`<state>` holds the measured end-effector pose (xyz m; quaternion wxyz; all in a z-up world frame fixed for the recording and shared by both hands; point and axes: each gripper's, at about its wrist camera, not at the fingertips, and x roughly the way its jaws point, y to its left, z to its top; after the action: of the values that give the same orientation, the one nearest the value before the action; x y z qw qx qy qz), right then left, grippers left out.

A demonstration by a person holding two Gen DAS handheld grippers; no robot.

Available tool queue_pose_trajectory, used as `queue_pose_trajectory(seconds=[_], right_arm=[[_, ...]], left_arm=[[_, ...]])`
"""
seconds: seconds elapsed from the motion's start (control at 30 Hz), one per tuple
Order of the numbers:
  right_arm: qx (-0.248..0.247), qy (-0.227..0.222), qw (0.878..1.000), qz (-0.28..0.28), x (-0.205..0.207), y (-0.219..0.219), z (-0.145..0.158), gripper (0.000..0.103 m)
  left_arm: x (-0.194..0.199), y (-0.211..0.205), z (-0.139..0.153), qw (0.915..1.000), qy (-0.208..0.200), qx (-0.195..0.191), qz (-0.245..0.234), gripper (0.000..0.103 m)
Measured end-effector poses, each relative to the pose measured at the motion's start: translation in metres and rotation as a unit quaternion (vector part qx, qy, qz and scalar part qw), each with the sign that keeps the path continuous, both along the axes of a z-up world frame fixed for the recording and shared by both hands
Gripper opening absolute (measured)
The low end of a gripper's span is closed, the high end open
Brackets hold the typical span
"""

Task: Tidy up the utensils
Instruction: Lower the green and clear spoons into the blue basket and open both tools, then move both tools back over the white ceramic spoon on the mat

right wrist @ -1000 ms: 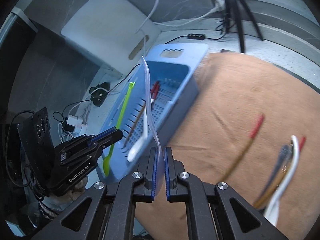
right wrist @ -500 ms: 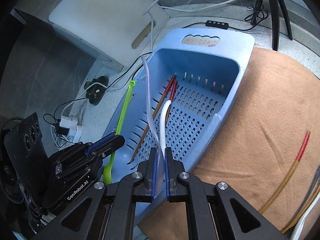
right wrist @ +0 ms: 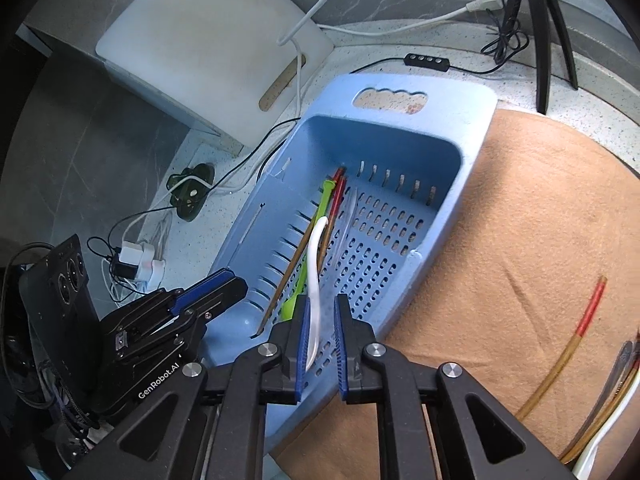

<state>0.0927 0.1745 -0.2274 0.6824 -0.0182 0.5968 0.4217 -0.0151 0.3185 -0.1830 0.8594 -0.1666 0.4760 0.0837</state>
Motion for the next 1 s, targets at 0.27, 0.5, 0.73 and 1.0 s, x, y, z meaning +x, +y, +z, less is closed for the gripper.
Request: queue_pose_trajectory(seconds=[0.27,0.5,0.73,1.0], right_arm=[[0.010,-0.020,1.000,-0.011,0.002,-0.039,0.017,0.018],[0.022,-0.053,0.998,-0.037,0.011,-0.101,0.036,0.028],[0.016,-0.100,0.994,-0.039,0.024,-0.166,0.050,0.044],[-0.035,-0.066,0.996,-0.038,0.054,-0.226,0.028,0.046]], left_arm=[[-0.002,-0.025,0.015,0.9997,-0.018,0.003,-0.014,0.013],[0.000,-0.070,0.025,0.9987,-0.028,-0.003,-0.044,0.013],[-0.003,-0.136,0.028,0.9960,-0.035,-0.020,-0.080,0.013],[-0.007,-0.215,0.029,0.9922,-0.025,-0.043,-0.114,0.013]])
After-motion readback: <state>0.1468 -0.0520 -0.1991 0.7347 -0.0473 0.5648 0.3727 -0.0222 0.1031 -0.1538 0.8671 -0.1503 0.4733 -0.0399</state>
